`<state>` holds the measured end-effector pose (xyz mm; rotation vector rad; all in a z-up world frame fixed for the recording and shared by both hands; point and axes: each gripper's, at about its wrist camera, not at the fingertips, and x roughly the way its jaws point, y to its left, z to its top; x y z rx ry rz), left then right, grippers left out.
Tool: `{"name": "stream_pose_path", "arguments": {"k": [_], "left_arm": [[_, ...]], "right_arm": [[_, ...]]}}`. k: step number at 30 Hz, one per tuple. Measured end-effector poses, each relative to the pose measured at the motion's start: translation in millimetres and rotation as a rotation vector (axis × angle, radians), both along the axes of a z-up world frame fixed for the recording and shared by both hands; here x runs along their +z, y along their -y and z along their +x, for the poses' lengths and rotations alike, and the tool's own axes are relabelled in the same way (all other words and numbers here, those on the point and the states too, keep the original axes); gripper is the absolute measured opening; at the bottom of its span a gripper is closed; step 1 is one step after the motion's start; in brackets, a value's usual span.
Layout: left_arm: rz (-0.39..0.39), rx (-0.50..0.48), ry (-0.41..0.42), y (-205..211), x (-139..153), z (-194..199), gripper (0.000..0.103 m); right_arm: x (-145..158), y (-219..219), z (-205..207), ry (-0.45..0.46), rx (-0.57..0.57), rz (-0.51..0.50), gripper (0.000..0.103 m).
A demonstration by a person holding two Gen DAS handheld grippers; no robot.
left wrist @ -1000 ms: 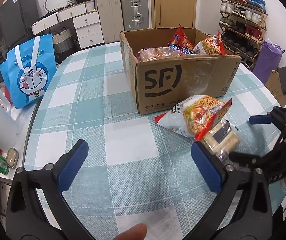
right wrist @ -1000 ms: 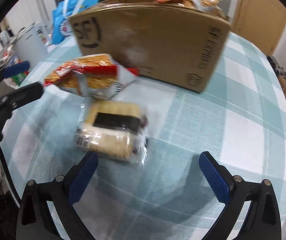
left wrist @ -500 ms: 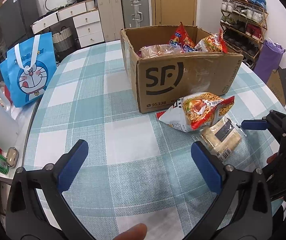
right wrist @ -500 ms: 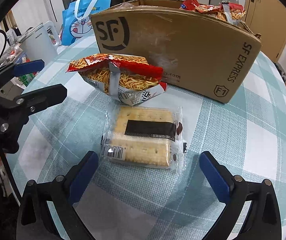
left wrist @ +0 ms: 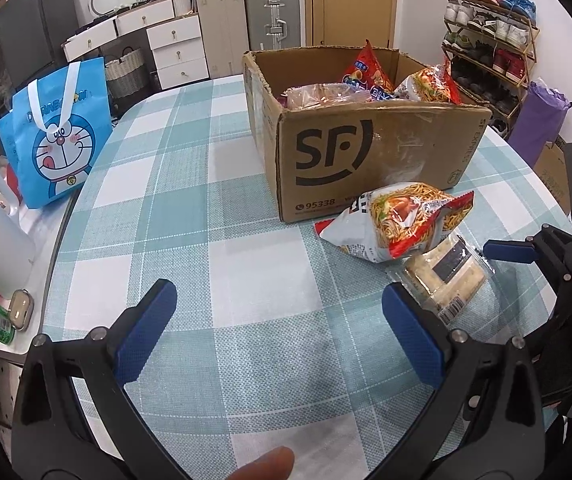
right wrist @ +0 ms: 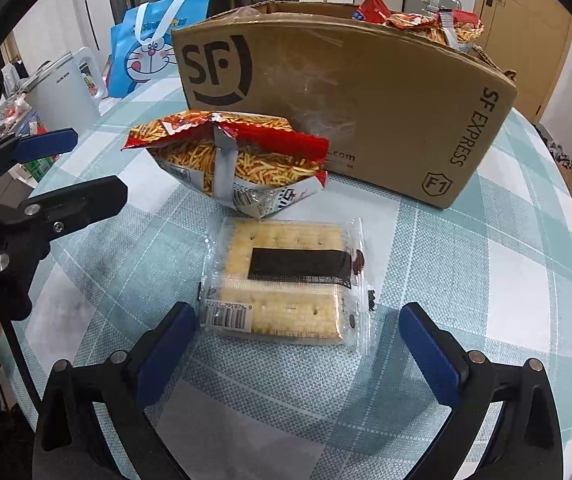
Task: Organize snacks
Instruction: 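Grasp the cracker pack with the right tool while the left grasps the noodle-snack bag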
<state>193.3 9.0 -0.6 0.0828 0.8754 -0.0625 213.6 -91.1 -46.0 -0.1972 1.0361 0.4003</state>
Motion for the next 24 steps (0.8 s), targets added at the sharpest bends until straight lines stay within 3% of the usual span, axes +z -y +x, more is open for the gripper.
{"name": "stream_pose_path", "arguments": {"k": [3,12,17,24], "left_arm": [[0.003,0.003,-0.001,-0.4,-0.2,-0.1,0.103],[-0.001,0.005,0.004,-2.4,2.0,-0.7,0.103],[-0.001,0.005,0.004,-2.7,2.2,-0.5,0.103],[-0.005,0.011,0.004,-4.1,2.6,-0.6,0.103]], "right_arm": [[0.2,-1.9,0.9,0.017,-0.002,0.006,0.101],[9.0,-0.2,2.2,0.042,0.032,0.018,0.063],[14.9,12.6,3.6,0.045,0.028,0.03,0.062],[51.6,40.9,0.6,0.105,-0.003,0.103,0.062]]}}
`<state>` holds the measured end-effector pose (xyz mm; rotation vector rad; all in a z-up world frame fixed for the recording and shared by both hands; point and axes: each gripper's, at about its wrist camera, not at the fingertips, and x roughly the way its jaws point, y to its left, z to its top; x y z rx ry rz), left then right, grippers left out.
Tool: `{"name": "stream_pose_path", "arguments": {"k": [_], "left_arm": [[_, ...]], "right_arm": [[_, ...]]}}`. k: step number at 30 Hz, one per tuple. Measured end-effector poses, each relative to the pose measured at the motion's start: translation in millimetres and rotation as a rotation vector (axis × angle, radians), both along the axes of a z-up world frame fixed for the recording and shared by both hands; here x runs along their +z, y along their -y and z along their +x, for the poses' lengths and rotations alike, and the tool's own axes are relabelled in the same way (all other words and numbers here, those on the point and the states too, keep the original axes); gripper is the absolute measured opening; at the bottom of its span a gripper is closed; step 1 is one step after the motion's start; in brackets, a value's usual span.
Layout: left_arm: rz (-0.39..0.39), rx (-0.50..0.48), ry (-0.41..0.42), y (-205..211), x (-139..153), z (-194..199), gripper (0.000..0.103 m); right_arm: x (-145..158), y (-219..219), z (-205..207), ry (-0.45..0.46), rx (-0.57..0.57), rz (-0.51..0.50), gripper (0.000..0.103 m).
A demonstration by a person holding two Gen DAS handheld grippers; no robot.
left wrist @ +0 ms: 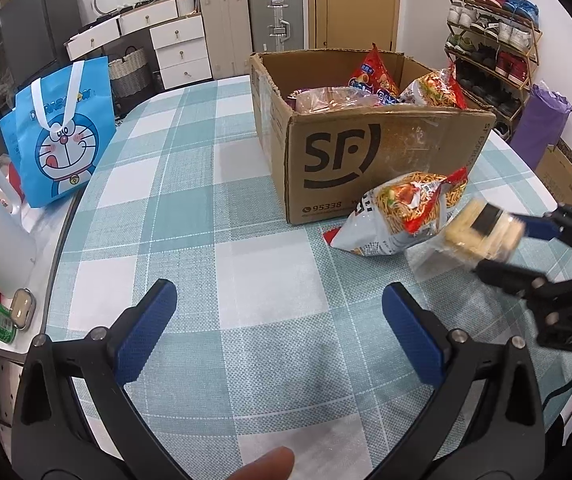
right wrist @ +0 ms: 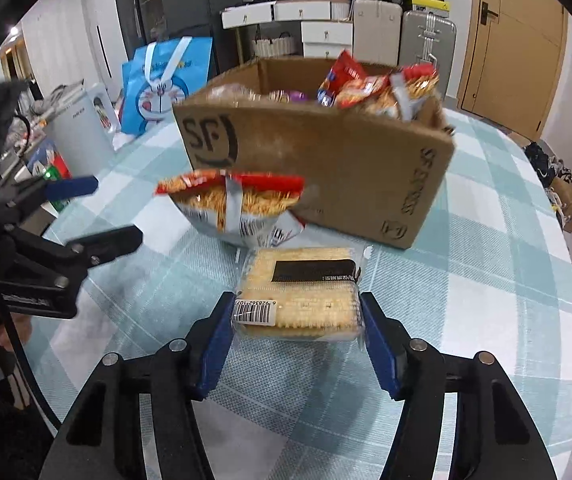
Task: Organize snacks
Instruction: 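Grasp the cracker pack with the right tool while the left grasps the noodle-snack bag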
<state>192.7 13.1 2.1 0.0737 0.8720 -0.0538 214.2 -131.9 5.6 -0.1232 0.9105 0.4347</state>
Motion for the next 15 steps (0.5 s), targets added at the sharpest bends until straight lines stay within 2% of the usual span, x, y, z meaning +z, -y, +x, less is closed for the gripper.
{"name": "stream_pose_path", "arguments": {"k": [3,8,15], "left_arm": [[-0.008,0.009,0.016,-0.4,3.4,-1.7,0.103],[-0.08,-0.019,0.043,2.0,13.7,-7.4,0.103],[-0.077,-0.037,0.034,12.7,12.4,-8.4,0.103]], "right_arm": [[11.5,8.4,-1.9,0.019,-0.013,0.022,0.062],[26.8,19.7,-5.5,0.045,-0.024,0.046,0.062],[35.5,28.8,-11.3,0.055,-0.046,0.065,0.062]]}}
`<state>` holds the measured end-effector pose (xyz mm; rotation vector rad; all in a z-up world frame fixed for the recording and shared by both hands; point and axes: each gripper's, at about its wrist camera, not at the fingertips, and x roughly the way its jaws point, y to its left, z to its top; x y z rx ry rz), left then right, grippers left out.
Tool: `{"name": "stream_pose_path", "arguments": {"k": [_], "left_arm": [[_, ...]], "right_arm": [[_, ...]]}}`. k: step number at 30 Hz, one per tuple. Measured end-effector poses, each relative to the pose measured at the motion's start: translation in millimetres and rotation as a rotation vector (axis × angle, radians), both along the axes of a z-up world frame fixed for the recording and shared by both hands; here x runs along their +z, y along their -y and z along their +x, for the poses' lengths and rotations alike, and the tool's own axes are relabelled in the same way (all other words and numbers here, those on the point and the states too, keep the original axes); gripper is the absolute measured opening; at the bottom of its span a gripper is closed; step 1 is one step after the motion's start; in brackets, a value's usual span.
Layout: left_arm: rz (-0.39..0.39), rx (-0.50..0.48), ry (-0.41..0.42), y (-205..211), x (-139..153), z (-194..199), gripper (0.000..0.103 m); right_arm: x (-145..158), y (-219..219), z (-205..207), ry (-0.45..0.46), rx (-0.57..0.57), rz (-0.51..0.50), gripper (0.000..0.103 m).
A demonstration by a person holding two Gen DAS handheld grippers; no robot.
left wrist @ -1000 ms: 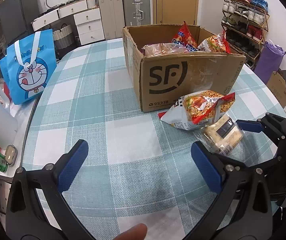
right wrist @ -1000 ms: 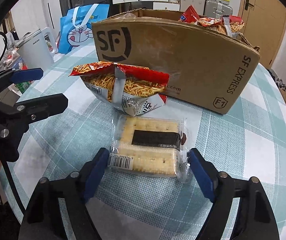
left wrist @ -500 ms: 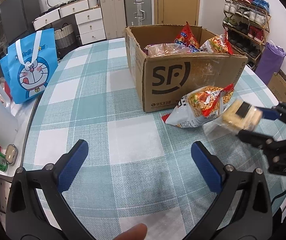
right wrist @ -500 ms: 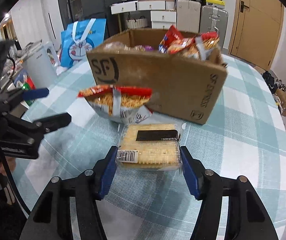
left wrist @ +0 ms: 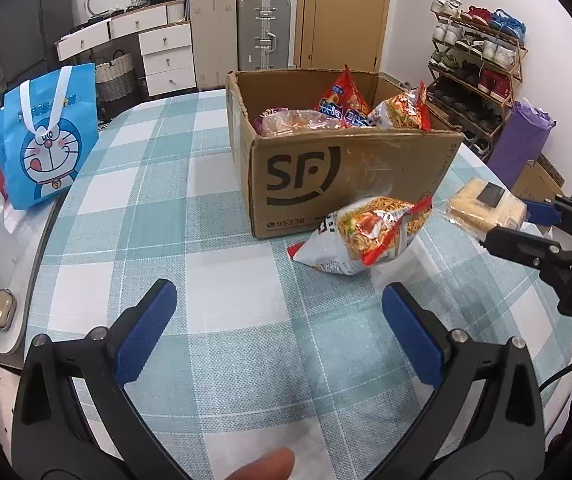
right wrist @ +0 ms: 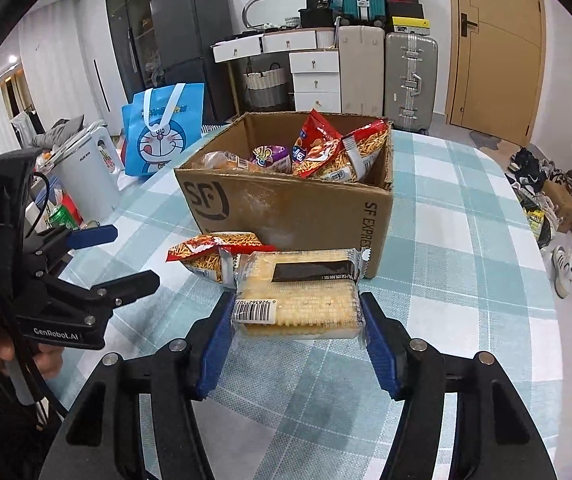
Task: Organize snacks
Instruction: 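Grasp the cracker pack with the right tool while the left grasps the noodle-snack bag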
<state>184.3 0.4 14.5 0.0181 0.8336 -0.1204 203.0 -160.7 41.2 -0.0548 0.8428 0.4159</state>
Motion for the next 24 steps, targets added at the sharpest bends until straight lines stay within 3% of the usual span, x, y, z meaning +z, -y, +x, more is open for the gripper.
{"name": "stream_pose_path", "arguments": {"k": [16,24], "left_arm": [[0.09,0.002,-0.011,44.0,-25.9,24.3,0.103],[0.073,0.026,-0.02,60.8,-39.0,43.1,0.102]], "right_arm": [[1.7,15.7,6.7,-0.003,-0.041,0.028,0.062],[-3.8,23.9,11.8,-0.02,-0.067,0.035,0.062]]}}
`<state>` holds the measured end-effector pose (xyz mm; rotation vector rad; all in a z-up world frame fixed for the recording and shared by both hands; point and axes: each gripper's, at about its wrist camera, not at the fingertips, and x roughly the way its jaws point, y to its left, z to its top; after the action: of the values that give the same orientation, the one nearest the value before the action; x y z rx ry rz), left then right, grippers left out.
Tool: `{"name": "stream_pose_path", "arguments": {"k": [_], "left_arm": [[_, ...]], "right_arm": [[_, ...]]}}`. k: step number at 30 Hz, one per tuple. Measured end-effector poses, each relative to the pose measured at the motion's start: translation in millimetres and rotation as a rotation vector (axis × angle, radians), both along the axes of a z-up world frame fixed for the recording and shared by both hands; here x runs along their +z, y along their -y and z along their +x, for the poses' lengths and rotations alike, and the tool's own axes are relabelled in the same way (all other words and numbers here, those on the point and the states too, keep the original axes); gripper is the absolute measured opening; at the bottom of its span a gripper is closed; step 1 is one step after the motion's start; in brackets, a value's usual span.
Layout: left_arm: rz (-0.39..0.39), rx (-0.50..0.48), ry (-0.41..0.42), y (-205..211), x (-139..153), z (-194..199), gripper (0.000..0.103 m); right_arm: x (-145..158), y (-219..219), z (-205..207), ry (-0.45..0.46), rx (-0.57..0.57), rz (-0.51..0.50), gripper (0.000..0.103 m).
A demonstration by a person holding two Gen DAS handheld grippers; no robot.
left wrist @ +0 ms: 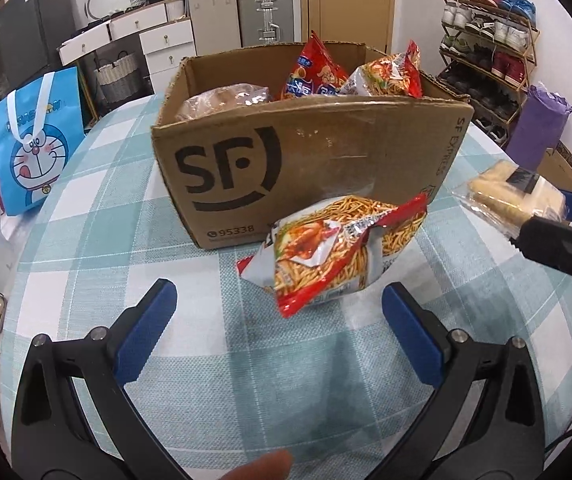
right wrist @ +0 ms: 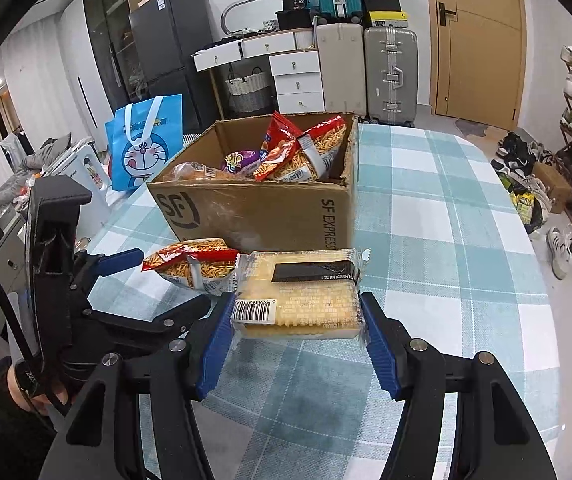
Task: Organize snacks
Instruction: 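Grasp the cracker pack with the right tool while the left grasps the noodle-snack bag, then lift and carry the cracker pack and noodle-snack bag over the box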
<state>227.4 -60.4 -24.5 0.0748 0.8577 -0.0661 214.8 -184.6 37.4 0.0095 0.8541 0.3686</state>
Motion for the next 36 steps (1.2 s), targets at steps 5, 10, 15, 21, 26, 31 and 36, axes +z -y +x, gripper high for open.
{"name": "stream_pose_path", "arguments": {"k": [5,10,15,21,26,31,36], "left_arm": [[0.018,-0.014,0.022,9.3,2.1,7.0,0.087],[-0.006,-0.068,0.034,14.7,4.5,9.2,0.052],[-0.001,-0.095,0.058,17.1,4.8,3.8,0.043],[-0.04,-0.094,0.075,0.7,10.7,-3.4,0.043],[-0.068,-0.092,0.094,-17.4,21.4,-16.2,0.043],[-0.07,-0.095,0.116,-27.4,31.1,-27.7,0.043],[-0.083,-0.1,0.143,-32.8,43.0,-37.5,0.043]], "right_arm": [[-4.0,-1.2,1.1,-0.01,0.004,-0.002,0.062],[-6.6,-3.0,2.1,-0.016,0.008,-0.007,0.062],[-5.9,-2.8,1.0,-0.014,0.01,-0.005,0.062],[-4.4,-3.3,0.3,-0.009,0.011,0.0,0.062],[-4.2,-6.6,-0.6,-0.001,0.021,0.005,0.062],[-2.8,-10.1,-2.4,0.021,0.033,0.018,0.062],[6.5,-11.1,-7.5,0.071,0.045,0.045,0.062]]}}
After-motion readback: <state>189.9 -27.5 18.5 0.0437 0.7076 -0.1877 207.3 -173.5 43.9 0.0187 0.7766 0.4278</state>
